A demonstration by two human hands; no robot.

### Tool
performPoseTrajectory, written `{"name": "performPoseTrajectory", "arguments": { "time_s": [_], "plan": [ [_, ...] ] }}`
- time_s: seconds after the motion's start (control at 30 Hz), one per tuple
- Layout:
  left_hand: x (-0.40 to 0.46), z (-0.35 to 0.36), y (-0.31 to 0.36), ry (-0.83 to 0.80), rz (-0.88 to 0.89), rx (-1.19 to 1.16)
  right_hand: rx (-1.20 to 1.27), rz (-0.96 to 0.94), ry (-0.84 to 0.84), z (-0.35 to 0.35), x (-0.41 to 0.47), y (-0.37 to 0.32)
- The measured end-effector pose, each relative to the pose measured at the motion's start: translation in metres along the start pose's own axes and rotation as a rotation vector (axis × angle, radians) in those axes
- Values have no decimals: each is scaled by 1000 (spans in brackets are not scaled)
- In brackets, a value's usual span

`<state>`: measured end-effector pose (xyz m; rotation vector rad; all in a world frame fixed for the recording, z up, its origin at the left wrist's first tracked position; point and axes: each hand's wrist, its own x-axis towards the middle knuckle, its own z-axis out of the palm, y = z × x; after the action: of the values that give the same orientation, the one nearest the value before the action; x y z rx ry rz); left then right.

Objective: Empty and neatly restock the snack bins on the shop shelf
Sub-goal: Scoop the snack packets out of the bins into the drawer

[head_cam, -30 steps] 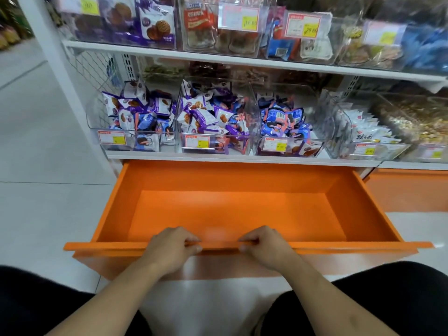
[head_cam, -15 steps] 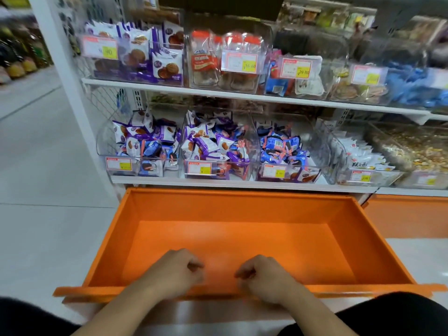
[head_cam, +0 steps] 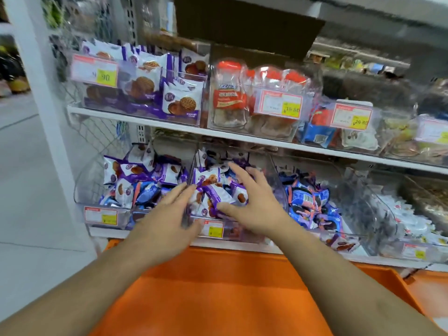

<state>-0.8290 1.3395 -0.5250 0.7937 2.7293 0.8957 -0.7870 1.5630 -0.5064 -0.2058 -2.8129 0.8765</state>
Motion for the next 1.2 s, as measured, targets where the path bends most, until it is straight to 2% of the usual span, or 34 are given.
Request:
{"name": "performPoseTrajectory", "arguments": {
  "time_s": [0.17, 0.3, 0.4, 0.63, 0.93, 1.03, 1.2],
  "plan": [
    [15, 9, -13, 7, 1, 2, -145, 137, -253, 22, 83, 11],
    [17, 10, -22, 36, 30, -46, -207, 32, -288, 34, 111, 18],
    [16, 10, -26, 64, 68, -70, -209, -18, -240, 44, 117, 25],
    [17, 13, -24, 134, 96, -95, -215, -125, 10, 47, 88, 35],
    [22, 12, -17, 223, 78, 75, -102, -189, 217, 25, 61, 30],
    [26, 16, -13, 334, 114, 174, -91, -206, 264, 15, 51, 27],
    [26, 17, -2, 537, 166, 83, 2, -199, 360, -10, 28, 23]
  ]
}}
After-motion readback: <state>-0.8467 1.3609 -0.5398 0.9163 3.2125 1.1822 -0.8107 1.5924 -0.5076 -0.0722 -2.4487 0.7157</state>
